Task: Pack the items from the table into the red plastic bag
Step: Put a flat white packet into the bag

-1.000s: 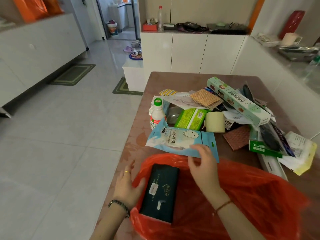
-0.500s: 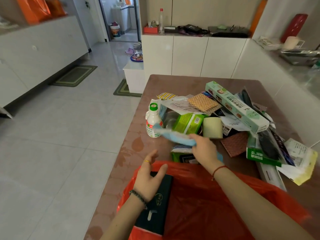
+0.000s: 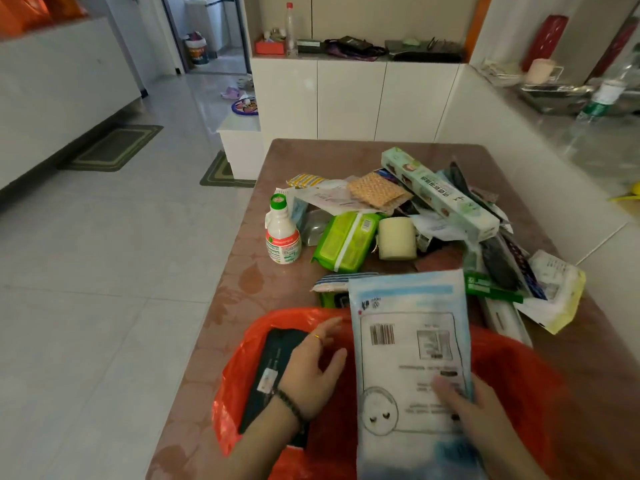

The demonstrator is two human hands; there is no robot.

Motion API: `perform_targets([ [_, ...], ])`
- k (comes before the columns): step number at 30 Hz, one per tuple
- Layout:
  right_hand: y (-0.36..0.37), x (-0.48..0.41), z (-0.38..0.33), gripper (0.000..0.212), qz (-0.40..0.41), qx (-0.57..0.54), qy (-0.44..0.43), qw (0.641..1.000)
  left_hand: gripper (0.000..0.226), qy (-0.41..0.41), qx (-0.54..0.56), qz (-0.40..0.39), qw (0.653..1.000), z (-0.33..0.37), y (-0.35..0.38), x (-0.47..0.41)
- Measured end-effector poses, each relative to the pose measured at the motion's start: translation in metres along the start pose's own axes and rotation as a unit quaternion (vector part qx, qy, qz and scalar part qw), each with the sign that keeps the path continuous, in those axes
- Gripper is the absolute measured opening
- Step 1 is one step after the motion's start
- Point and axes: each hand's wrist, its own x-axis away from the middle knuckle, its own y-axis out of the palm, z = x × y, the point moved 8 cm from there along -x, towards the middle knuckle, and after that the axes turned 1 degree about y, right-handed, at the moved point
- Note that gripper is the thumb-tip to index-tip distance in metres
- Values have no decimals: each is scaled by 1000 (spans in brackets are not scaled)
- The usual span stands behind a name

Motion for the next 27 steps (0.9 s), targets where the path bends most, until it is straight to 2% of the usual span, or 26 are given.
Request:
perform_targets([
  [1,-4,2,17,19,-16,-7,33,999,31,39,-100,12,994,-3,-4,3],
  [3,-9,7,42,19,-79,-19,90,993,35,93,-283,32,954,-13,-10,1],
  [5,-2,13,57,41,-181,-13,141,973,39,33,-384,-6,923,-23,-16,-7],
  [6,1,13,65,56,-220,9,165,962,39,-7,-409,-43,912,-31,-16,-10],
  [7,4,15,70,62,-243,30,183,952,40,-39,-427,-70,901,-38,-16,-12],
  [8,9,14,71,53,-258,52,190,946,41,-51,-450,-83,888,-42,-15,-15],
  [9,15,12,70,36,-261,68,190,944,43,-48,-470,-89,877,-43,-15,-17],
  [10,18,5,70,21,-243,72,188,949,45,-41,-480,-93,871,-44,-13,-17],
  [11,21,-1,68,15,-209,77,184,958,47,-38,-476,-100,873,-43,-10,-16],
  [13,21,-19,69,12,-128,66,169,975,56,-27,-434,-88,896,-43,-10,-12],
  [15,31,-28,65,11,-87,43,148,984,58,60,-386,-34,920,-26,-12,-4],
  [17,44,-32,66,11,-64,21,142,988,34,150,-326,-15,933,-11,-9,10],
  [19,56,-33,70,15,-50,7,133,990,13,205,-317,-49,925,-10,5,30],
  [20,61,-36,74,17,-36,21,119,992,11,210,-340,-79,914,-15,13,39],
  [23,69,-40,67,16,-26,178,32,983,20,187,-406,-150,882,-38,32,54],
  [25,77,-38,50,12,-104,316,-11,943,24,176,-449,-144,864,-39,33,49],
  [27,66,-41,19,12,-108,371,-50,921,26,173,-456,-121,865,-34,30,41],
])
